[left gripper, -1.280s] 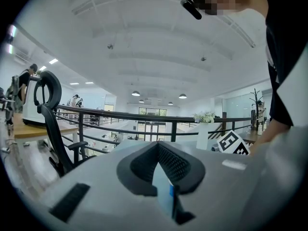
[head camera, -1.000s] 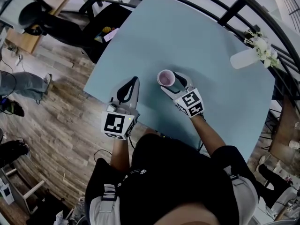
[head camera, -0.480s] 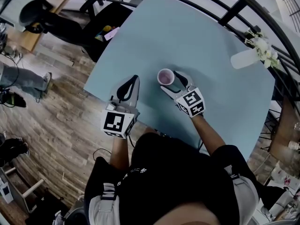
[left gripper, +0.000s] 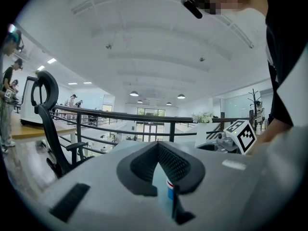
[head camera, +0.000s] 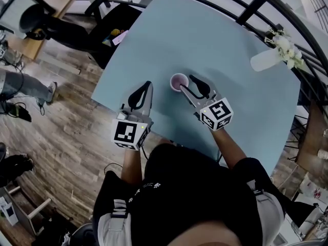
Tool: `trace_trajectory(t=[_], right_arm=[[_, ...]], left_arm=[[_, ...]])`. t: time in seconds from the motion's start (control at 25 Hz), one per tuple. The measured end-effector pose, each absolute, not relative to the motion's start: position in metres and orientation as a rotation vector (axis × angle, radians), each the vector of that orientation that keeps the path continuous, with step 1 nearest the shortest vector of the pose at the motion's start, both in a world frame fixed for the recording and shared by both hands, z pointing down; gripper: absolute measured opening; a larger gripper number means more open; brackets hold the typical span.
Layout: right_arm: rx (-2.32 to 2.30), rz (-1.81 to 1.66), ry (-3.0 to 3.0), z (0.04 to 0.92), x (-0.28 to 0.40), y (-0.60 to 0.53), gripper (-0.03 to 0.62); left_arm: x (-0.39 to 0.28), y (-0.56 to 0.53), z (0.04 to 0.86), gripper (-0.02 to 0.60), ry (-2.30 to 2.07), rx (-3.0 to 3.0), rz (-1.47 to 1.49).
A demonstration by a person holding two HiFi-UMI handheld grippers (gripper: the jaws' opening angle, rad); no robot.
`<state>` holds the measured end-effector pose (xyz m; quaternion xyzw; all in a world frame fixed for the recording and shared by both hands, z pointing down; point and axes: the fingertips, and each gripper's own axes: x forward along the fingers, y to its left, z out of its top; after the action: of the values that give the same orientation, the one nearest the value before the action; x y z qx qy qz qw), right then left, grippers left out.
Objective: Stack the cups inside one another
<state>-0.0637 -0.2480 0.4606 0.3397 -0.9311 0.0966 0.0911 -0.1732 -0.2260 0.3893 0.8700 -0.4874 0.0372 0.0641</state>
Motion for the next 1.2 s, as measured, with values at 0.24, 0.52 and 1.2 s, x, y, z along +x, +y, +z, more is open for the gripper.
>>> trace_trajectory(t=[0.24,0.52,1.2], right_arm=[[1.085,0.254,-2.888,0.424,-0.054,-0.246,0.009],[1.049,0.218,-2.912,0.409,-0.056,-0.244,0.008],[1.070,0.209,-2.922,0.402,-0.051,-0.245,0.008]], left_arm=[[-0.165,-0.229,0.386,-0.008,-1.447,2.647,0.109],[-0.159,-0.233,0.387,-0.008,-1.424,2.664,0.113],[-0.151,-0.235,0.385,-0.008,-1.405,2.673,0.111]])
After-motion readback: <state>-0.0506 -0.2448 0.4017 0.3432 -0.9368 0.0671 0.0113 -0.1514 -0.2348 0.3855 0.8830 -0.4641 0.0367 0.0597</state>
